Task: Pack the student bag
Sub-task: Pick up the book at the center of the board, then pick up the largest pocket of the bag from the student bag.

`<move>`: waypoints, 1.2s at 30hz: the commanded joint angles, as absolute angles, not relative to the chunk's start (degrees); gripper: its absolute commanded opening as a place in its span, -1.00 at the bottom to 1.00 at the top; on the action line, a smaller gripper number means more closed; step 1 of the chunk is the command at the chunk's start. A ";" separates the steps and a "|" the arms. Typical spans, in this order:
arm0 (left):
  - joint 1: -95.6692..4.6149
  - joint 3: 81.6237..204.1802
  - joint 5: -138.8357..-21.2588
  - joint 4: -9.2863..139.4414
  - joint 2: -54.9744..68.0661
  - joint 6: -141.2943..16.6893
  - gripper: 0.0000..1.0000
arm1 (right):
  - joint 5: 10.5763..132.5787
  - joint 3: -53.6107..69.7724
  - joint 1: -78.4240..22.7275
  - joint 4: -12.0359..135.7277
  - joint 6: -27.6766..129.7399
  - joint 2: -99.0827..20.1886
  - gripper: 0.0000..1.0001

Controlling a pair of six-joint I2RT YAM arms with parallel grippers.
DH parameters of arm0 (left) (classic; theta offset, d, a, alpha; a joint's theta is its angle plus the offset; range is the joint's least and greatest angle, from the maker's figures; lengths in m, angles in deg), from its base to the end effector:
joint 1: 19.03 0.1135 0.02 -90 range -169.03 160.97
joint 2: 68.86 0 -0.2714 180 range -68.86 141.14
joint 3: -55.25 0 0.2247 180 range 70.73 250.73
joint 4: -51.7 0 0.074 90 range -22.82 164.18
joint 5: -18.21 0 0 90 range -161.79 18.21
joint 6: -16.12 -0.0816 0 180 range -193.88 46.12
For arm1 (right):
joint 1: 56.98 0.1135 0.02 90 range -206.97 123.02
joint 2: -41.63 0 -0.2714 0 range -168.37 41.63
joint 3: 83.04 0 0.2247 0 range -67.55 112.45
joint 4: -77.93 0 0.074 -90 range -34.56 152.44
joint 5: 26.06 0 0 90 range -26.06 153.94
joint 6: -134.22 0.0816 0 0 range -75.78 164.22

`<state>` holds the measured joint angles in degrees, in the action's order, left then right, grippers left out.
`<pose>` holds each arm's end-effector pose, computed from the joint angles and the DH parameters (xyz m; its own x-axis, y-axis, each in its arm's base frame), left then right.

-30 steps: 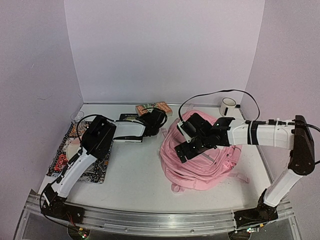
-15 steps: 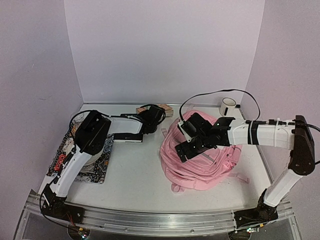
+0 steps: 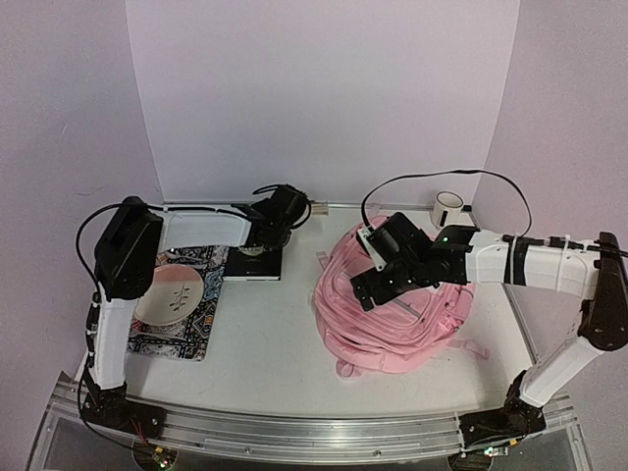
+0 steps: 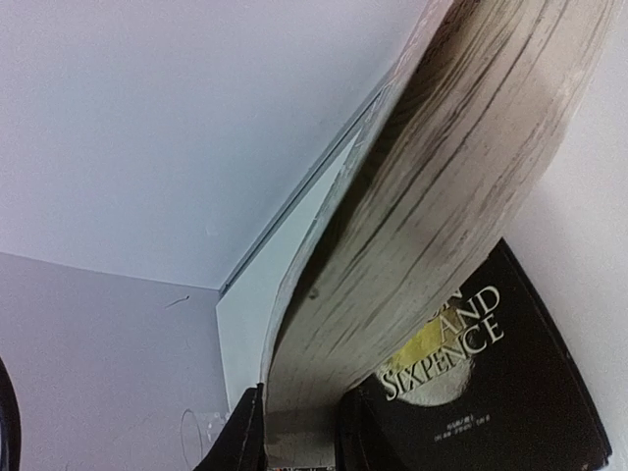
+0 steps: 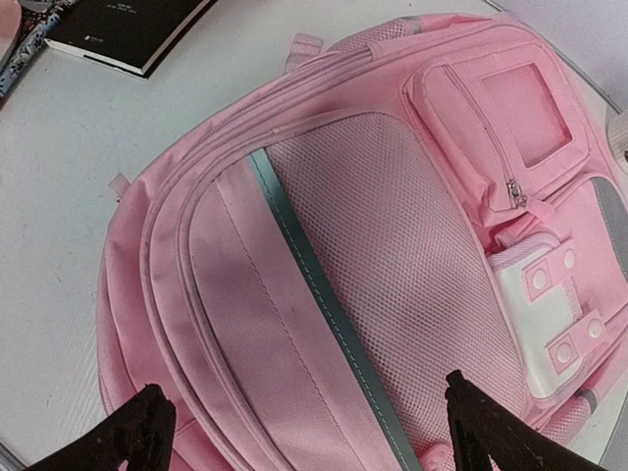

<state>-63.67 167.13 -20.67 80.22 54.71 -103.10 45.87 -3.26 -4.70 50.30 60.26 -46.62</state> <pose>0.3903 -0.2961 0.2133 -0.3921 0.8178 -0.4212 0.2400 0.5329 0.8114 0.2381 0.2665 0.2624 -0.5119 -0.2324 -0.8270 -0.4758 0.8783 0.0476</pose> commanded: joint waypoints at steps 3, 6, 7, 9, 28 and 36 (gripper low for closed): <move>-65.97 160.56 -18.72 85.21 39.38 -89.40 -1.00 | 47.44 -4.19 -4.96 48.46 56.89 -44.02 0.90; -66.45 156.39 -18.70 88.41 34.93 -85.05 -1.00 | 49.77 -4.48 -4.88 48.28 54.89 -44.77 0.86; -66.59 154.85 -18.46 89.20 33.35 -83.66 -1.00 | 50.62 -4.58 -4.82 48.16 54.32 -44.89 0.85; -66.88 151.66 -17.88 90.77 30.25 -81.09 -1.00 | 51.90 -4.53 -4.16 47.66 53.42 -45.22 0.83; -69.51 139.33 -15.36 105.49 16.89 -63.71 -1.00 | 45.60 0.39 4.99 37.29 53.49 -56.97 0.58; -70.12 138.43 -14.59 107.54 15.11 -63.13 -1.00 | 41.16 1.95 4.99 35.38 55.21 -56.84 0.32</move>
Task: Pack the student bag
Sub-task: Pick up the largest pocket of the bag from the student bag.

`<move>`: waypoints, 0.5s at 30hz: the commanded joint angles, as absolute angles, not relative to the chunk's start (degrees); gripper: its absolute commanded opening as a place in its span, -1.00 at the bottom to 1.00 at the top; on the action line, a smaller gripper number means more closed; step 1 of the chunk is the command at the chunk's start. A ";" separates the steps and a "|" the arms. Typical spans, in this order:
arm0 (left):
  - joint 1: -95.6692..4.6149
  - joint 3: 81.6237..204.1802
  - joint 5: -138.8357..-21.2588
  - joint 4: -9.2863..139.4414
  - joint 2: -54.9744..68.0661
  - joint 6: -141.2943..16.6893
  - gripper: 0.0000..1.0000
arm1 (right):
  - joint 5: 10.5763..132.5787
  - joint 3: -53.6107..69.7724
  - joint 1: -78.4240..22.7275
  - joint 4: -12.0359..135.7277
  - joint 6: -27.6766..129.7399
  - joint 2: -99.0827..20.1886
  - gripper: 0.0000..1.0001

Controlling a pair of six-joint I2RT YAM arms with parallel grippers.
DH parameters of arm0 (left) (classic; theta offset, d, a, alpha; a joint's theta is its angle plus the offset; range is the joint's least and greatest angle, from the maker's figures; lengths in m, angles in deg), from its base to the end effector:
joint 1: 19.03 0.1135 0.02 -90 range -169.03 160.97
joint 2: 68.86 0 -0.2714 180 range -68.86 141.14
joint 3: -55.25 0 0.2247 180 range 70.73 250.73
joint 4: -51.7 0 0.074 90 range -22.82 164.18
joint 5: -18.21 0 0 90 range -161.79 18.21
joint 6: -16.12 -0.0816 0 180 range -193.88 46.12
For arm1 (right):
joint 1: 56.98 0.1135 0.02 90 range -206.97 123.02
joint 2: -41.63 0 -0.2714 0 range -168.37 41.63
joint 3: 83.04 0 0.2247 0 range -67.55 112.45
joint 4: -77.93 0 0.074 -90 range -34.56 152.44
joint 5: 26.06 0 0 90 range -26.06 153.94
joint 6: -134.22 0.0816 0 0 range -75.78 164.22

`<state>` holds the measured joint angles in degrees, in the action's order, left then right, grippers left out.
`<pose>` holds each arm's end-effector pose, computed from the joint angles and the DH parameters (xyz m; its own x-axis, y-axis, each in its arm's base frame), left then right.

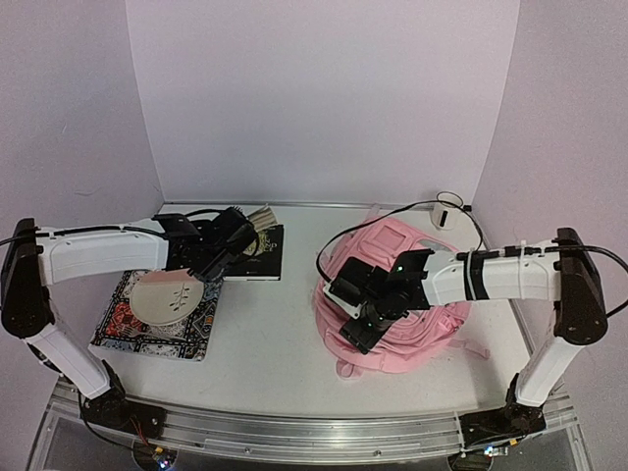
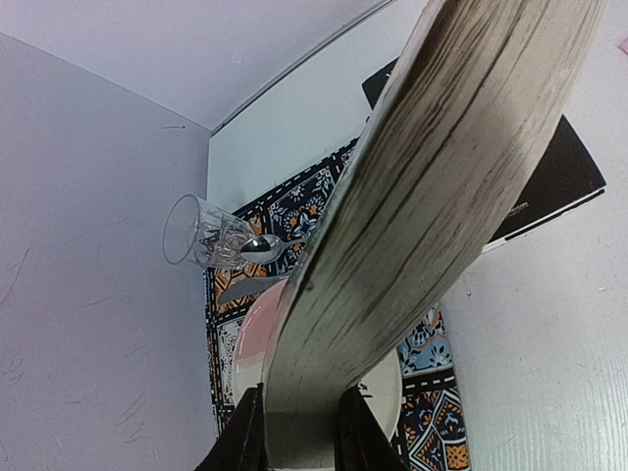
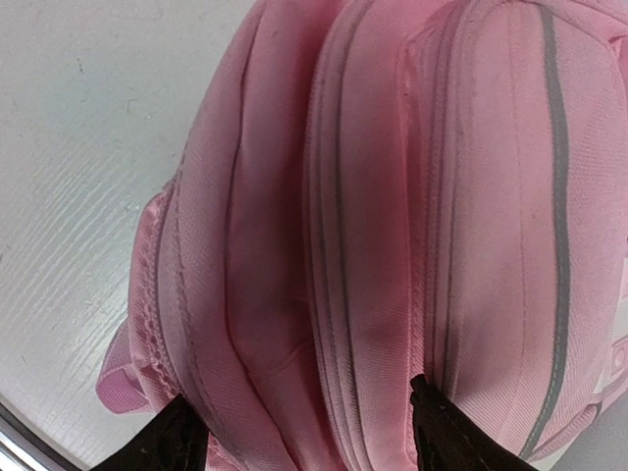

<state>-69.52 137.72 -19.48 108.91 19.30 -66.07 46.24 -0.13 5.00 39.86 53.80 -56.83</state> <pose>0.2352 -0.1837 0.2522 -0.5940 0.5898 -0.5470 0.1631 0.7542 0.6360 0.1940 0.3118 0.1995 -0.4988 -0.5998 -0.6256 -0.6828 0.7166 -0.1427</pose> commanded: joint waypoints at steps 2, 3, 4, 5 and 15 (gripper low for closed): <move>-70.25 138.14 -14.41 107.95 15.08 -62.81 -1.00 | 40.60 2.18 4.99 35.33 55.33 -57.36 0.26; -70.33 137.98 -14.48 108.08 15.08 -62.63 -1.00 | 39.87 2.34 4.99 35.15 55.48 -57.71 0.22; -70.37 137.86 -14.58 108.18 15.15 -62.48 -1.00 | 39.25 2.56 4.99 35.02 55.55 -58.01 0.18; -70.41 137.80 -14.64 108.30 15.28 -62.30 -1.00 | 38.58 2.80 4.99 34.89 55.58 -58.28 0.14; -71.08 138.27 -16.81 108.67 15.90 -60.59 -1.00 | 37.61 3.54 4.99 34.59 54.15 -62.04 0.05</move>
<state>-70.69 137.23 -19.42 111.25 18.05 -63.58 40.73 1.95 5.13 37.71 54.97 -58.85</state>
